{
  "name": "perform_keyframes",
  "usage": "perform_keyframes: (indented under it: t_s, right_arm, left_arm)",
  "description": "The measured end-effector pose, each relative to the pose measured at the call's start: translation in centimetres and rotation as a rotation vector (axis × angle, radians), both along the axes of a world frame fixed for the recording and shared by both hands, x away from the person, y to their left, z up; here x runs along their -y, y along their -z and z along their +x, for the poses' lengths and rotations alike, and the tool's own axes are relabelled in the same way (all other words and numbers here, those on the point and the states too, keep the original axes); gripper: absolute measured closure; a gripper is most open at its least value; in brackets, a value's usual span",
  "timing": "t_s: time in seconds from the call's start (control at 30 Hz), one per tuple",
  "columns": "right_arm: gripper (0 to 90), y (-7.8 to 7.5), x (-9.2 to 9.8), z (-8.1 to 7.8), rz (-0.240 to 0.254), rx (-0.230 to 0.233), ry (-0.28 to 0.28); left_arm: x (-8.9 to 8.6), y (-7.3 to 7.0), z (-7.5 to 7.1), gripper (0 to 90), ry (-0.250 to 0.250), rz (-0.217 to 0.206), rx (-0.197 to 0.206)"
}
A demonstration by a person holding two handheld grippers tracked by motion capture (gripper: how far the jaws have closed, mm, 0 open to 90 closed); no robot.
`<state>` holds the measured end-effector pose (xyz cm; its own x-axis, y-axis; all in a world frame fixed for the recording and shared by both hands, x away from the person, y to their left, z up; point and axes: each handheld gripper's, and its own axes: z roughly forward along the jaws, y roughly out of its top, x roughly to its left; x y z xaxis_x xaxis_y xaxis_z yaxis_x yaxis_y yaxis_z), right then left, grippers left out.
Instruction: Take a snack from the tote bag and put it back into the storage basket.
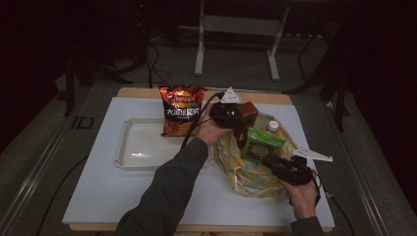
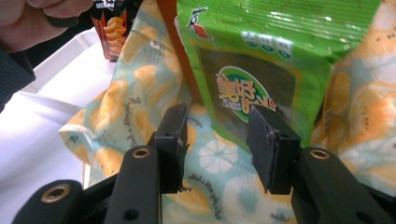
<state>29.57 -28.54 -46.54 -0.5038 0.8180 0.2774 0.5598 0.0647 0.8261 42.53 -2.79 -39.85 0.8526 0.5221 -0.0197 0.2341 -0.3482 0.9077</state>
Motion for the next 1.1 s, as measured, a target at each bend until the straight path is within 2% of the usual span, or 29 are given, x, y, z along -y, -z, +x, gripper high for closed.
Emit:
perform_keyframes:
  t_s: [0.13, 0.3, 0.67, 0.83, 1.1]
  right_arm:
    - [59.3, -0.1, -0.3, 0.4, -0.031, 0.010, 0.018]
    - [59.5, -0.2, -0.5, 0.8, -0.039, 0.011, 0.032]
    - [59.9, -0.2, 0.2, 1.3, -0.025, 0.009, 0.067]
    - [59.6, -0.2, 0.3, 1.4, -0.025, 0.010, 0.069]
    - [58.7, -0.2, 0.3, 1.3, -0.045, 0.008, 0.046]
  left_arm:
    - [-0.4, 0.0, -0.6, 42.1, -0.003, 0.001, 0.002]
    - [-0.9, 0.2, -1.3, 42.1, 0.000, -0.006, 0.009]
    - [-2.3, 0.5, -2.4, 42.2, -0.002, -0.017, 0.022]
    - [-2.6, 0.5, -3.1, 42.2, 0.017, 0.004, 0.030]
    - [-2.3, -0.2, -4.3, 42.1, 0.039, 0.005, 0.048]
